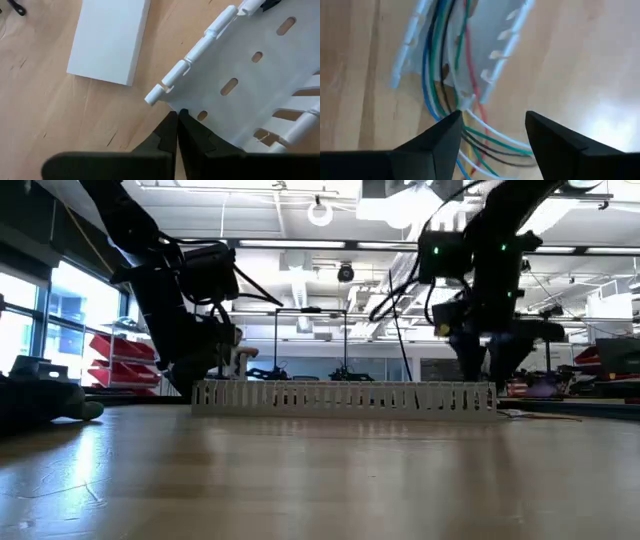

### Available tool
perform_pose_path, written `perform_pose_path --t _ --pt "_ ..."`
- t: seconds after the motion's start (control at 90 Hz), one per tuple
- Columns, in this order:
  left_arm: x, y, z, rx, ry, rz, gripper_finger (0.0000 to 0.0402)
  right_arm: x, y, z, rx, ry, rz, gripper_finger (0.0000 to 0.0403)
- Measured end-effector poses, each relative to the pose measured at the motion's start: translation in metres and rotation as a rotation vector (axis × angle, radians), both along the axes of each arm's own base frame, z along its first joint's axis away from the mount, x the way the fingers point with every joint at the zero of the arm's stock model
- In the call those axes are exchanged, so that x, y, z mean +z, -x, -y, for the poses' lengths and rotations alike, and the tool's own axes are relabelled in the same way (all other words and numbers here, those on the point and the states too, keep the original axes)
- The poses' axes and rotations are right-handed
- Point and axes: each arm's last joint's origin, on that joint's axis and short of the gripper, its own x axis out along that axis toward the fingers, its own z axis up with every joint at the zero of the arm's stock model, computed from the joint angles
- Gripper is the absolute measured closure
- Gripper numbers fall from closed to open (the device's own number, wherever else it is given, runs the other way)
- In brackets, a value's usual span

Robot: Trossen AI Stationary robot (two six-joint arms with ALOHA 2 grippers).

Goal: Ziptie cables
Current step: Put the cable into the white cable duct

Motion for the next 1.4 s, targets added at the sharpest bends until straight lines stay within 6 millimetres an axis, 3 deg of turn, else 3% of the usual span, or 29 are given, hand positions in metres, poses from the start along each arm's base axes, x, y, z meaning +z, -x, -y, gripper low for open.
perform_pose_path --t 0.144,0.333,0.644,0.911,1.189,1.4 --pt "0.0 0.0 0.0 -0.007 -0.002 -0.003 0.0401 -0.02 0.004 -0.003 -0.021 -0.051 -0.159 0.0208" --pt "0.0 0.0 0.0 0.003 -0.003 0.0 0.0401 -0.025 0.0 -0.013 -0.071 -0.043 -0.192 0.0233" --pt "0.0 0.0 0.0 0.025 0.004 0.009 0.0402 -0.023 -0.005 -0.033 -0.254 -0.015 -0.191 0.0392" --pt "0.0 0.0 0.0 0.07 0.006 0.023 0.0402 -0.003 -0.029 -0.04 -0.476 -0.168 -0.096 0.0401" --pt "0.002 0.0 0.0 0.089 -0.031 0.024 0.0402 0.008 -0.044 -0.052 -0.459 -0.142 -0.006 0.0402" --pt "0.033 -0.007 -0.002 0.092 -0.159 0.065 0.0402 0.008 -0.039 -0.063 -0.384 -0.077 -0.048 0.0382"
